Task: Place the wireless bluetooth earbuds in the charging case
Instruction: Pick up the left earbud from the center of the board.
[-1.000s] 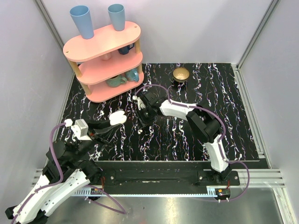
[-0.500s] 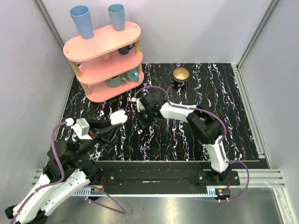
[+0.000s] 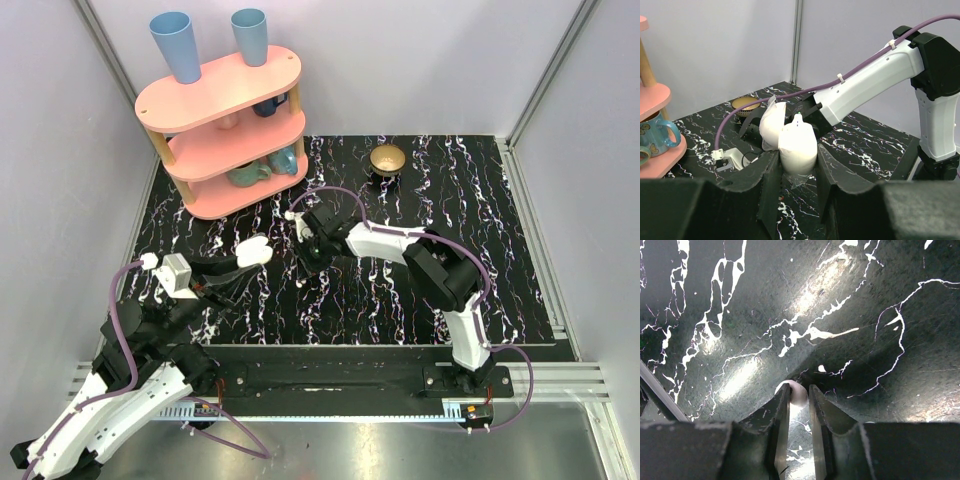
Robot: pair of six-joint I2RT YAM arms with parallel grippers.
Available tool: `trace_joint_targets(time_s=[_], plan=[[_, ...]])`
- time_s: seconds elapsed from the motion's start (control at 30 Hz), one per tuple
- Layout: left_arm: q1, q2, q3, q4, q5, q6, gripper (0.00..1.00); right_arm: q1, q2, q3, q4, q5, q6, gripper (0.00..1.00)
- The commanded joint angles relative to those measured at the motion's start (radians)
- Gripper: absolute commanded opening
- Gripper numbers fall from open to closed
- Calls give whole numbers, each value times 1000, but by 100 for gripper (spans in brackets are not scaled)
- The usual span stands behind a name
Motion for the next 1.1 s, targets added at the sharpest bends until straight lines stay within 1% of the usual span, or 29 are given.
trace_joint_targets(time_s=[0.0,0.17,0.3,0.4,0.53,0.63,0.7,0.83,0.87,0.93,0.97,1.03,1.07], plan=[[-1,5,7,61,-14,-8,0,10,7,-56,-69,64,-25,27],[-1,7,3,66,-14,-11,0,10,-15,-86,-42,64,-26,28],[-1,14,6,66,-9,-12,0,10,-26,-101,-21,62,-18,22],[-1,14,3,66,-9,-14,0,12,-44,-119,10,53,0,13],[-1,10,-2,63,-10,-20,0,10,-72,-156,57,45,49,12],[-2,7,-2,63,-15,-19,0,10,-122,-210,132,50,99,11],[-1,7,0,61,-18,-18,0,10,-171,-239,200,55,132,11],[-1,13,-3,67,-20,-18,0,10,-286,-351,342,90,230,10],[-1,14,-3,66,-21,-20,0,10,-346,-372,373,99,247,9],[-1,17,-3,66,-26,-20,0,12,-413,-429,441,133,281,9],[-1,19,-5,67,-27,-20,0,12,-484,-444,470,148,287,9],[-1,20,-6,72,-35,-22,0,15,-558,-486,491,197,304,9],[-1,20,-10,75,-40,-23,0,16,-632,-498,502,216,308,9]])
